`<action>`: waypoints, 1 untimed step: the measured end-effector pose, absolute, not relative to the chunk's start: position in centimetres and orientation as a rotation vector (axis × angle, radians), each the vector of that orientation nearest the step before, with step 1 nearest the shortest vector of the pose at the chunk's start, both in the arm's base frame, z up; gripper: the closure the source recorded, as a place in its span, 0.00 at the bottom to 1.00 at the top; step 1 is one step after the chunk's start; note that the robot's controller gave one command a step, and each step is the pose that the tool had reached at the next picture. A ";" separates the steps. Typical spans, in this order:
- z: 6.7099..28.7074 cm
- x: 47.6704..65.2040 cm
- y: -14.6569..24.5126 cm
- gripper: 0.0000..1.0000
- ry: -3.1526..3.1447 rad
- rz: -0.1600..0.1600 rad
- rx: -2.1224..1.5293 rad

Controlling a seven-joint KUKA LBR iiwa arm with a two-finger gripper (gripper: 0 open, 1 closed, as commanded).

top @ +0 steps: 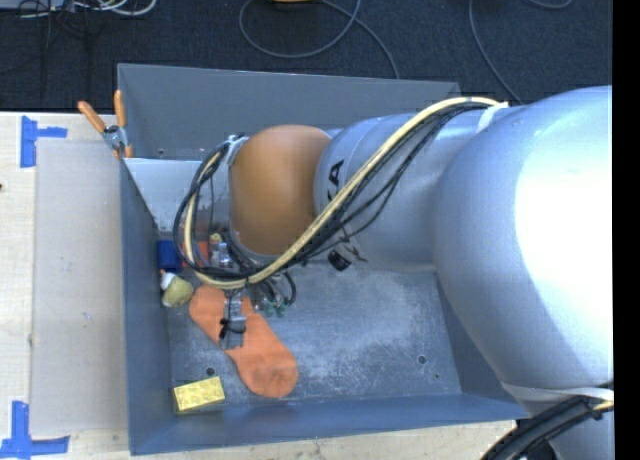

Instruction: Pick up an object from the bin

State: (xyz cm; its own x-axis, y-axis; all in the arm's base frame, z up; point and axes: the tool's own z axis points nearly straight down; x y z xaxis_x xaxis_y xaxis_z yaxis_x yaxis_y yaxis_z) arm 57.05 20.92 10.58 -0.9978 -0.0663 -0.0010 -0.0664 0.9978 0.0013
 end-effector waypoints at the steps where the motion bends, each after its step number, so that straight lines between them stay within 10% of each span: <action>1: 12.1 56.8 19.2 0.00 3.124 -0.001 -0.396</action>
Offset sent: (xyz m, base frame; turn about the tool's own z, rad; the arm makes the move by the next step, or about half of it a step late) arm 0.0143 -0.0453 -0.0296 -0.2111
